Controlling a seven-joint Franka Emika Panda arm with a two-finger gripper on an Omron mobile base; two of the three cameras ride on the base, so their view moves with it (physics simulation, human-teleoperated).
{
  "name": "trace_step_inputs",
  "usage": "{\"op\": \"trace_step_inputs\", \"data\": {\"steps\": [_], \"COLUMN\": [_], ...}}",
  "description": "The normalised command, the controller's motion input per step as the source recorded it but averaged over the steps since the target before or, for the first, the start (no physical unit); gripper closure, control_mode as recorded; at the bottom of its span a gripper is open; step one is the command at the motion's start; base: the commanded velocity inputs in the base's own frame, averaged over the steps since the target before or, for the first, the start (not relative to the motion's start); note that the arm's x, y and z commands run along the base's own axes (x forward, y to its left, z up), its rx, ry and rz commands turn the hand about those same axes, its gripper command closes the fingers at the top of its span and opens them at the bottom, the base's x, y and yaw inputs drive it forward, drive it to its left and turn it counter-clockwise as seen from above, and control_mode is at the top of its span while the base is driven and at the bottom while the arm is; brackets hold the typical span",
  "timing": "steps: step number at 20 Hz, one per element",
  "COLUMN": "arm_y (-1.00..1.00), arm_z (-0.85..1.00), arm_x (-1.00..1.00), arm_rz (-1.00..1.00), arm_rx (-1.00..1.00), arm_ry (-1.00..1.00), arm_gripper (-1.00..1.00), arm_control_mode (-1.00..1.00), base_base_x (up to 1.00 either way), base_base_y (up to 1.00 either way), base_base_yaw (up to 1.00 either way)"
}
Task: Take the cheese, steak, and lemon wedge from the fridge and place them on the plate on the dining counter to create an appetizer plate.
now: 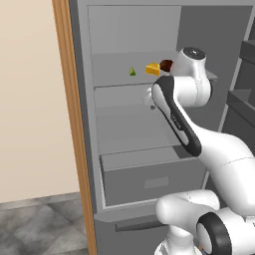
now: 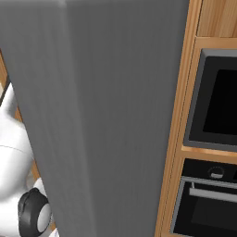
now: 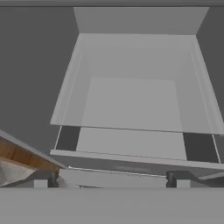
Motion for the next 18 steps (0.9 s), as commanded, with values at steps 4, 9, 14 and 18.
{"op": "trace_step_inputs", "data": {"steps": [4,9,14,18], "arm_y": [0.05,0.11,0.15,0.11], "arm_z": [0.15,0.27,0.23,0.04], "arm_x": [0.16,0.11,0.29,0.49], "arm_rz": [0.00,0.00,0.00,0.00], "arm_rx": [0.00,0.00,0.02,0.05], "arm_ry": [-0.04,-0.10,-0.02,-0.01], "arm_gripper": [-1.00,-1.00,-1.00,-1.00], "arm_control_mode": [-1.00,-1.00,-1.00,-1.00], "base_base_x": [0.00,0.00,0.00,0.00], "base_base_y": [0.00,0.00,0.00,0.00], "base_base_yaw": [0.00,0.00,0.00,0.00]}}
